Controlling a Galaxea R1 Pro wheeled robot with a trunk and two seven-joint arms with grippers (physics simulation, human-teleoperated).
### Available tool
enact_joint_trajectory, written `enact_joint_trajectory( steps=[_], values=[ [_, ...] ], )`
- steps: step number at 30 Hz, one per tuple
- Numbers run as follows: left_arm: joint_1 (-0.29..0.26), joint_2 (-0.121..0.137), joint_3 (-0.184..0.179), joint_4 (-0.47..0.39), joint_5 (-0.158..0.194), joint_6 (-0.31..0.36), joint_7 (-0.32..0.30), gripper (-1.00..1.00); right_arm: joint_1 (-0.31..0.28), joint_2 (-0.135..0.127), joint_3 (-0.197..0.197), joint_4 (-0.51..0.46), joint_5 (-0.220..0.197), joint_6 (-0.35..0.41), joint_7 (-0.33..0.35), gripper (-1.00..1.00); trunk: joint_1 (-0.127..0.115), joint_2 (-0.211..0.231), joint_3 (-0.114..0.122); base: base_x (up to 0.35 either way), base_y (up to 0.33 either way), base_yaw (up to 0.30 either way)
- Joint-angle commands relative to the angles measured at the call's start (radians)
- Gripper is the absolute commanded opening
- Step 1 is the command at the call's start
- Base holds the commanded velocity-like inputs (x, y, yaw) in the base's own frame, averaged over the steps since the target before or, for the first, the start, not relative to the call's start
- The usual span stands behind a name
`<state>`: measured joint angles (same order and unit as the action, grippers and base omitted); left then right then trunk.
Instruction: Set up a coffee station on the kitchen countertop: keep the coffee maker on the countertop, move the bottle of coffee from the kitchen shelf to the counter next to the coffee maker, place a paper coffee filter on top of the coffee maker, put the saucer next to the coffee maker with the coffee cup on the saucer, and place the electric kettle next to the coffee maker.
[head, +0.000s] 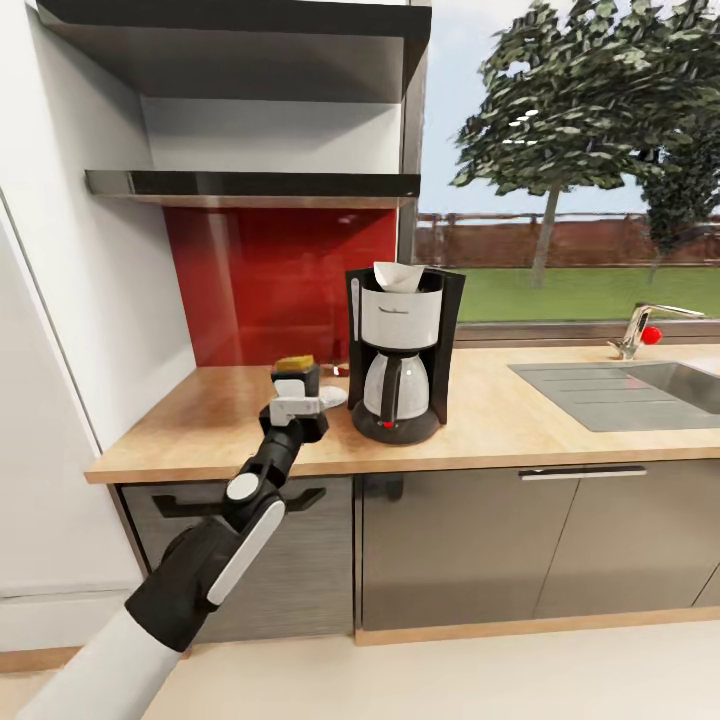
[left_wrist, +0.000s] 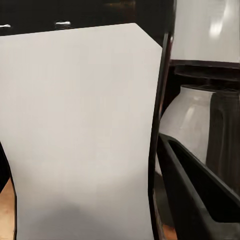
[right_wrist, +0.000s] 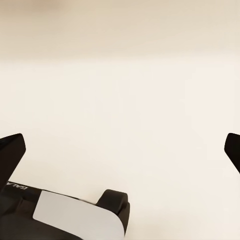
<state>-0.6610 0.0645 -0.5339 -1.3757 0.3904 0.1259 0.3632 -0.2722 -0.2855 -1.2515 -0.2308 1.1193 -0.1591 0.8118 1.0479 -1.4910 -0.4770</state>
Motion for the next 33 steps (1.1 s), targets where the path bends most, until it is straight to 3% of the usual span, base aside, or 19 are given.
enact_joint_trajectory(
  steps=[1, 5, 8, 33],
  values=[
    [0.001, 0.001, -0.009, 0.018, 0.002, -0.013, 0.004, -1.00, -0.001, 0.000, -0.008, -0.001, 0.011, -0.006, 0.003, 1.00, 0.000, -0.001, -0.001, 0.000, 0.000, 0.000],
    [0.004, 0.001, -0.064, 0.080, 0.002, -0.090, 0.002, -1.00, -0.001, 0.000, -0.008, -0.001, 0.011, -0.006, 0.003, 1.00, 0.000, -0.001, -0.001, 0.000, 0.000, 0.000],
    [0.004, 0.001, -0.076, 0.092, 0.002, -0.126, 0.002, -1.00, -0.001, 0.000, -0.008, -0.001, 0.011, -0.007, 0.003, 1.00, 0.000, -0.001, -0.001, 0.000, 0.000, 0.000],
    [0.004, 0.000, -0.084, 0.101, 0.002, -0.143, 0.005, -1.00, -0.001, 0.000, -0.008, -0.001, 0.010, -0.006, 0.004, 1.00, 0.000, -0.001, -0.001, 0.087, 0.000, 0.000]
  ],
)
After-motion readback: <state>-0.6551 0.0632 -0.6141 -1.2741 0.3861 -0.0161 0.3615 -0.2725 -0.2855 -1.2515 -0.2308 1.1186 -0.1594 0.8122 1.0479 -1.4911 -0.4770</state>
